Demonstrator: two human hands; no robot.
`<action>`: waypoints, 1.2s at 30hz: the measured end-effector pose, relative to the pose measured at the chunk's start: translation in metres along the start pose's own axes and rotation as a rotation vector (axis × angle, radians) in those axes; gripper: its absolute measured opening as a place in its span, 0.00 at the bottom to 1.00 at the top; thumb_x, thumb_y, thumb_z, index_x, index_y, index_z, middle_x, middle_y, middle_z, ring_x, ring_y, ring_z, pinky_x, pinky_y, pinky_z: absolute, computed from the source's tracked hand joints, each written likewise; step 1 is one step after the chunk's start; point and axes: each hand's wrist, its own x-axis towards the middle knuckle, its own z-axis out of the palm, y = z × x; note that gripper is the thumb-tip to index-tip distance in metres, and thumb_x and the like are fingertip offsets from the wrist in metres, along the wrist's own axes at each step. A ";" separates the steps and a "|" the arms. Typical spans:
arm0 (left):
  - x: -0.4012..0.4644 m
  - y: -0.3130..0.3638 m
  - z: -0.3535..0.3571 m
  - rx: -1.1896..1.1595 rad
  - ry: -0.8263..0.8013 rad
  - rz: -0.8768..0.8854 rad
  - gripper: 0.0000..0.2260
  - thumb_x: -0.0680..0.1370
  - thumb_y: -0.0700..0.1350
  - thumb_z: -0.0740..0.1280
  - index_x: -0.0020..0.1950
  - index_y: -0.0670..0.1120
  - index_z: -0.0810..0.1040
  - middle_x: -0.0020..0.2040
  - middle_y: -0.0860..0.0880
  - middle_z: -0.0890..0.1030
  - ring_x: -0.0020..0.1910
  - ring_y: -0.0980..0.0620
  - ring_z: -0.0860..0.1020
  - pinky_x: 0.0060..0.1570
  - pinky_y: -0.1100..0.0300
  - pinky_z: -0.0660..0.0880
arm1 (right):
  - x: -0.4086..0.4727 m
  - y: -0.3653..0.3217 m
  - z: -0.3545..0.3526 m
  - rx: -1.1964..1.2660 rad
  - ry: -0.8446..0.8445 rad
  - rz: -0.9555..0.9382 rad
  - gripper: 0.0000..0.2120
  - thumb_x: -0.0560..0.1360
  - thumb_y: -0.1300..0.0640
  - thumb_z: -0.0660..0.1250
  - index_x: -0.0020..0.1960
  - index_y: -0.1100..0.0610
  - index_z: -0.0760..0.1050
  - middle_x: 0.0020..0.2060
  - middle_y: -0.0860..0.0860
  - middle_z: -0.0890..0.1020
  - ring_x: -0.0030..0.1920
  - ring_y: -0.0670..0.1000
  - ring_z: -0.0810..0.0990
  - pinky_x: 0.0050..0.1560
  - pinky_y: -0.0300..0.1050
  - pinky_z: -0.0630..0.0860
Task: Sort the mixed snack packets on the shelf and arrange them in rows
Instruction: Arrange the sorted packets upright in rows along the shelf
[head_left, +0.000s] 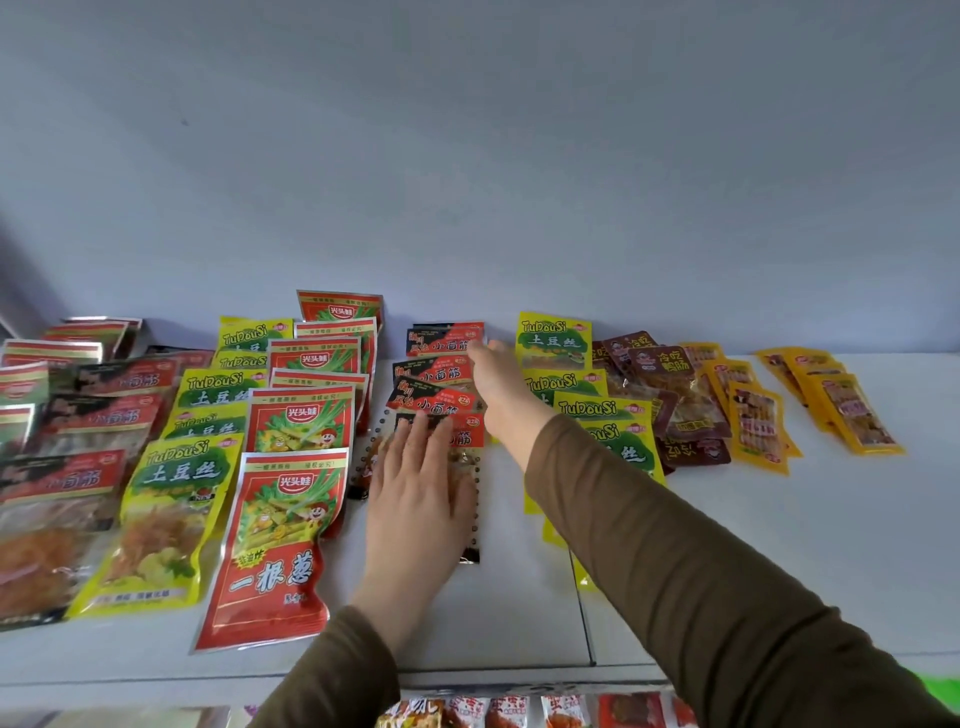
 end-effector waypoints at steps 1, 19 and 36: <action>0.006 -0.002 -0.002 0.044 -0.028 -0.033 0.30 0.84 0.58 0.58 0.84 0.51 0.56 0.85 0.46 0.53 0.84 0.45 0.49 0.81 0.47 0.49 | 0.002 0.000 0.001 -0.015 0.006 -0.002 0.18 0.86 0.52 0.55 0.73 0.58 0.66 0.61 0.58 0.79 0.58 0.59 0.81 0.57 0.55 0.79; 0.007 -0.014 0.002 0.217 -0.240 -0.163 0.36 0.80 0.70 0.43 0.84 0.57 0.40 0.85 0.45 0.40 0.83 0.42 0.38 0.80 0.43 0.45 | 0.010 0.014 0.010 -0.368 -0.102 -0.042 0.21 0.84 0.60 0.57 0.76 0.58 0.65 0.69 0.56 0.75 0.67 0.57 0.75 0.68 0.56 0.72; 0.013 -0.017 0.001 0.044 -0.238 -0.198 0.36 0.81 0.68 0.54 0.83 0.59 0.41 0.85 0.49 0.39 0.83 0.42 0.41 0.79 0.41 0.51 | 0.058 0.010 0.019 -0.252 0.021 -0.045 0.31 0.81 0.63 0.63 0.80 0.62 0.54 0.73 0.59 0.70 0.66 0.58 0.77 0.66 0.55 0.76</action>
